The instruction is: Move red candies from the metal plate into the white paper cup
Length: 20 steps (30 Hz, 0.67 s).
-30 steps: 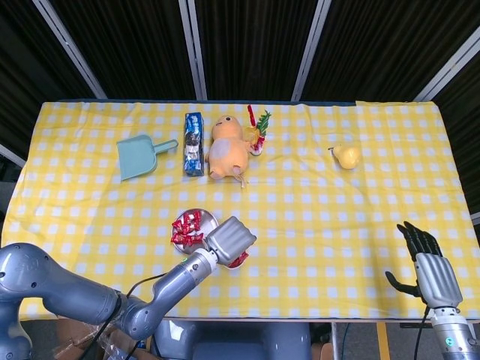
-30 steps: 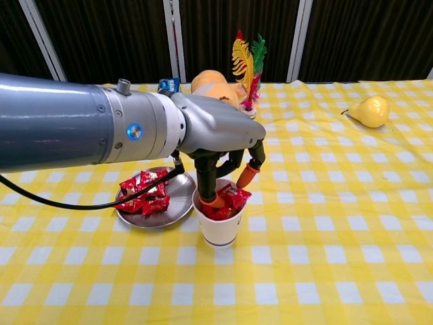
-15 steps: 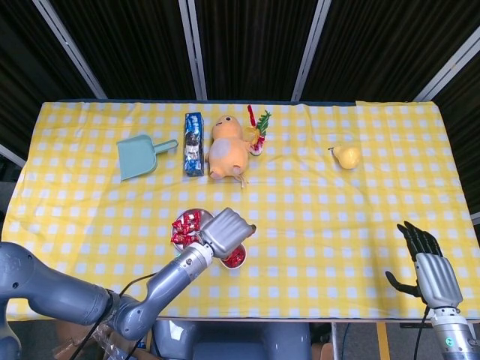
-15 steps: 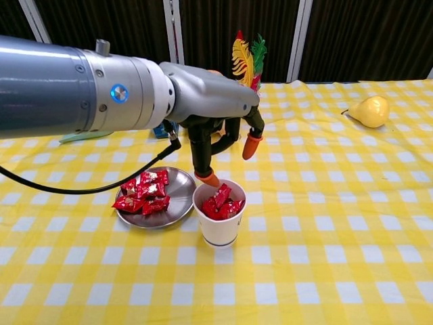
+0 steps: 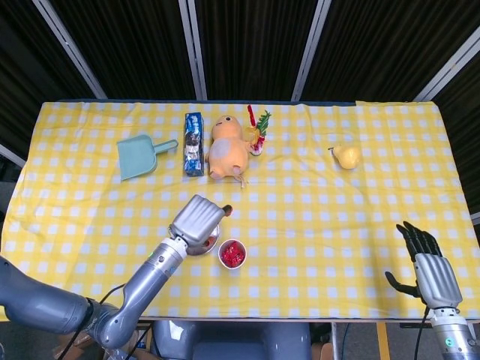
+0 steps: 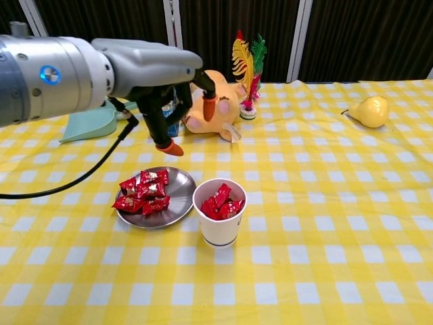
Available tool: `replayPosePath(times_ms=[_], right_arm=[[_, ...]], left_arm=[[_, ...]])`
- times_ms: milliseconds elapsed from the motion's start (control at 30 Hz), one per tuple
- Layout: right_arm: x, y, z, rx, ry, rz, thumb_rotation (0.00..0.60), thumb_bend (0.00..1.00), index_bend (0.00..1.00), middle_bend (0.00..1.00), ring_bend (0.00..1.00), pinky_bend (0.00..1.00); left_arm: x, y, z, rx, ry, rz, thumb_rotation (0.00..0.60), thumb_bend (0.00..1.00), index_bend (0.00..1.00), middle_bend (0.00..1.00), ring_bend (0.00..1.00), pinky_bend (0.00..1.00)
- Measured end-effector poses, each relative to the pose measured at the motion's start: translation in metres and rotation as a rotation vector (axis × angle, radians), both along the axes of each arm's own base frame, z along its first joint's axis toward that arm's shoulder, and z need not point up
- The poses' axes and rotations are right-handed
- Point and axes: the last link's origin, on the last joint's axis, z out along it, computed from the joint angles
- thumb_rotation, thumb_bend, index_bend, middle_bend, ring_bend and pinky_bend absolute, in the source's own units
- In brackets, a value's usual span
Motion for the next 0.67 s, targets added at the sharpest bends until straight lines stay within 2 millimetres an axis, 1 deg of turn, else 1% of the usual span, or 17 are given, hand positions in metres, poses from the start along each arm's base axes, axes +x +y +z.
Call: replayPosePath(times_ms=[67, 133, 200, 267, 300, 333, 367, 433, 500, 533, 567, 600, 633, 667], right_arm=[[0.000, 0.000, 0.000, 0.003, 0.007, 0.002, 0.600, 0.34, 0.00, 0.00, 0.00, 0.00], [0.000, 0.000, -0.001, 0.004, 0.014, 0.005, 0.600, 0.34, 0.00, 0.00, 0.00, 0.00], [0.000, 0.000, -0.001, 0.005, 0.019, 0.006, 0.600, 0.34, 0.00, 0.00, 0.00, 0.00], [0.000, 0.000, -0.001, 0.005, 0.027, 0.008, 0.600, 0.34, 0.00, 0.00, 0.00, 0.00], [0.000, 0.000, -0.001, 0.006, 0.032, 0.010, 0.600, 0.34, 0.00, 0.00, 0.00, 0.00], [-0.001, 0.000, -0.001, 0.007, 0.037, 0.011, 0.600, 0.34, 0.00, 0.00, 0.00, 0.00], [-0.001, 0.001, -0.002, 0.010, 0.046, 0.012, 0.600, 0.34, 0.00, 0.00, 0.00, 0.00], [0.000, 0.001, -0.002, 0.014, 0.060, 0.018, 0.600, 0.34, 0.00, 0.00, 0.00, 0.00], [0.000, 0.002, -0.003, 0.014, 0.075, 0.029, 0.600, 0.34, 0.00, 0.00, 0.00, 0.00], [0.000, 0.002, -0.003, 0.013, 0.080, 0.035, 0.600, 0.34, 0.00, 0.00, 0.00, 0.00], [0.001, 0.002, -0.003, 0.011, 0.087, 0.045, 0.600, 0.34, 0.00, 0.00, 0.00, 0.00], [0.001, 0.002, -0.003, 0.008, 0.093, 0.053, 0.600, 0.34, 0.00, 0.00, 0.00, 0.00], [0.001, 0.002, -0.002, 0.005, 0.099, 0.060, 0.600, 0.34, 0.00, 0.00, 0.00, 0.00], [0.001, 0.003, -0.002, 0.001, 0.107, 0.070, 0.600, 0.34, 0.00, 0.00, 0.00, 0.00]], left_arm=[[-0.012, -0.002, 0.008, 0.045, -0.025, 0.029, 0.600, 0.22, 0.36, 0.72, 0.81, 0.92], [-0.029, -0.007, 0.019, 0.109, -0.049, 0.058, 0.600, 0.22, 0.36, 0.70, 0.77, 0.88], [-0.050, -0.014, 0.032, 0.178, -0.062, 0.076, 0.600, 0.21, 0.35, 0.64, 0.71, 0.83], [-0.069, -0.023, 0.042, 0.234, -0.066, 0.085, 0.600, 0.21, 0.32, 0.55, 0.63, 0.75], [-0.082, -0.030, 0.049, 0.268, -0.067, 0.090, 0.600, 0.21, 0.29, 0.50, 0.58, 0.71], [-0.093, -0.036, 0.054, 0.292, -0.067, 0.094, 0.600, 0.21, 0.25, 0.42, 0.50, 0.64], [-0.104, -0.042, 0.058, 0.315, -0.066, 0.098, 0.600, 0.20, 0.21, 0.35, 0.44, 0.58], [-0.130, -0.059, 0.069, 0.359, -0.061, 0.114, 0.600, 0.18, 0.10, 0.16, 0.25, 0.42], [-0.155, -0.075, 0.078, 0.381, -0.054, 0.143, 0.600, 0.16, 0.02, 0.05, 0.11, 0.30], [-0.165, -0.082, 0.081, 0.386, -0.052, 0.160, 0.600, 0.15, 0.00, 0.01, 0.06, 0.24], [-0.175, -0.089, 0.085, 0.389, -0.051, 0.179, 0.600, 0.14, 0.00, 0.00, 0.02, 0.17], [-0.187, -0.097, 0.090, 0.394, -0.048, 0.204, 0.600, 0.14, 0.00, 0.00, 0.01, 0.13], [-0.195, -0.102, 0.093, 0.399, -0.047, 0.218, 0.600, 0.14, 0.00, 0.00, 0.00, 0.08], [-0.202, -0.107, 0.097, 0.404, -0.046, 0.227, 0.600, 0.13, 0.00, 0.00, 0.00, 0.05]])
